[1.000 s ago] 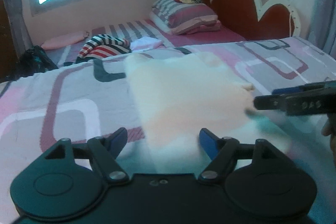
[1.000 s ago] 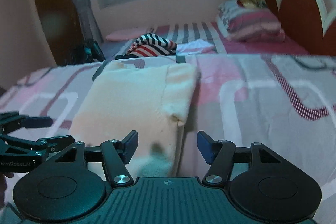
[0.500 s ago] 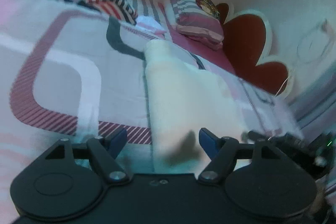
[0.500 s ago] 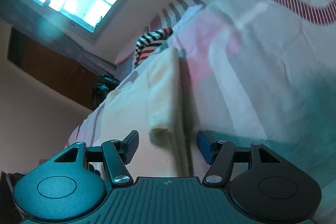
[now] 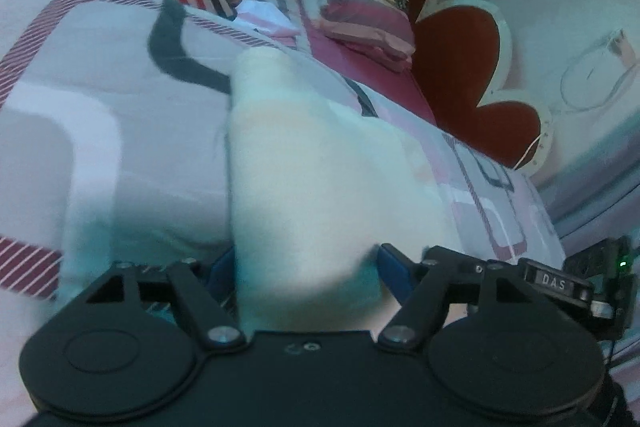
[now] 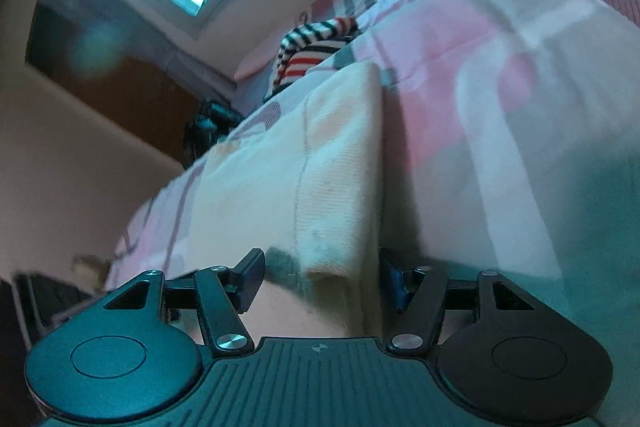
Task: Fold small clothes
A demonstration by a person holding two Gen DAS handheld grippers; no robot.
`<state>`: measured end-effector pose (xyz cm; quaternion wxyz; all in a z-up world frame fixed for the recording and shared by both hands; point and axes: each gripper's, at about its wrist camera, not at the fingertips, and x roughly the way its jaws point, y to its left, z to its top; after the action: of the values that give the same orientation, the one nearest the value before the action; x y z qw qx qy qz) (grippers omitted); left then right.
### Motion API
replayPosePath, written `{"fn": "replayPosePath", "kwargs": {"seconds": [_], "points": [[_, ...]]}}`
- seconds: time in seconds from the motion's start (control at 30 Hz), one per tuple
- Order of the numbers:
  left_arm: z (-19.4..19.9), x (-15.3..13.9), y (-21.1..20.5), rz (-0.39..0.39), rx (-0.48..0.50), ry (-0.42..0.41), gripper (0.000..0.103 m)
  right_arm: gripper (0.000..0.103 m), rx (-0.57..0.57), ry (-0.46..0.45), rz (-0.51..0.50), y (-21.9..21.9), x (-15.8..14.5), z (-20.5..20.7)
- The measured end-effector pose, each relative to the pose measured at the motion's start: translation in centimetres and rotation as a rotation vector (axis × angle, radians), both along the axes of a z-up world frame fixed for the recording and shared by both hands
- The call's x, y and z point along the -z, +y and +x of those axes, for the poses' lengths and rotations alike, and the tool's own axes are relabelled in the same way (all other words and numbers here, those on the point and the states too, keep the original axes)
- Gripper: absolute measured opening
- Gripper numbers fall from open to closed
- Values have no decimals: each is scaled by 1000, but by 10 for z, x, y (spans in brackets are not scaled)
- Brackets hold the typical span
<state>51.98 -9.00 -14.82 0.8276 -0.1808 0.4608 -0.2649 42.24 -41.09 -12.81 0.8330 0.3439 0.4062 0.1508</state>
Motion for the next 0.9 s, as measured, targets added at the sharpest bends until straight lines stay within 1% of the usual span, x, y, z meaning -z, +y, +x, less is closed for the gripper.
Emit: {"fn": "replayPosePath", "kwargs": {"seconds": [0.03,0.07,0.1,0.13,0.17,0.2,0.3,0.33,0.4,0.5,0.7,0.77,0.9], "points": [[-1,0,-2,10,0,-8,66,59,-9,-7,-30,4,-1,1],[-1,-1,-6,32,0,-19,61,52,-17,-13,-63,9,0,2],[-3,-2,-9,56,1,-34,50,42,-22,-22,-111,13,-2,2],[-5,-4,-11,68,9,-47,42,39,-34,-31,-146,18,-3,2],[-9,-8,-14,87,11,-62,39,34,-41,-53,-185,25,-6,-1],[-14,-14,-18,120,16,-90,33,32,-49,-83,-248,33,-13,-6],[-34,-37,-27,226,49,-188,30,28,-64,-159,-406,61,-28,-20],[-39,-43,-28,253,58,-205,30,27,-69,-187,-439,71,-34,-25],[-50,-56,-20,280,59,-235,30,27,-83,-234,-477,89,-47,-37],[-61,-74,3,310,42,-266,30,27,-108,-266,-470,116,-60,-50],[-81,-99,60,365,1,-265,30,27,-150,-281,-410,183,-72,-58],[-86,-103,77,382,-18,-260,30,27,-172,-282,-391,206,-77,-58],[-93,-100,115,407,-39,-240,30,27,-205,-265,-351,247,-73,-52]]}}
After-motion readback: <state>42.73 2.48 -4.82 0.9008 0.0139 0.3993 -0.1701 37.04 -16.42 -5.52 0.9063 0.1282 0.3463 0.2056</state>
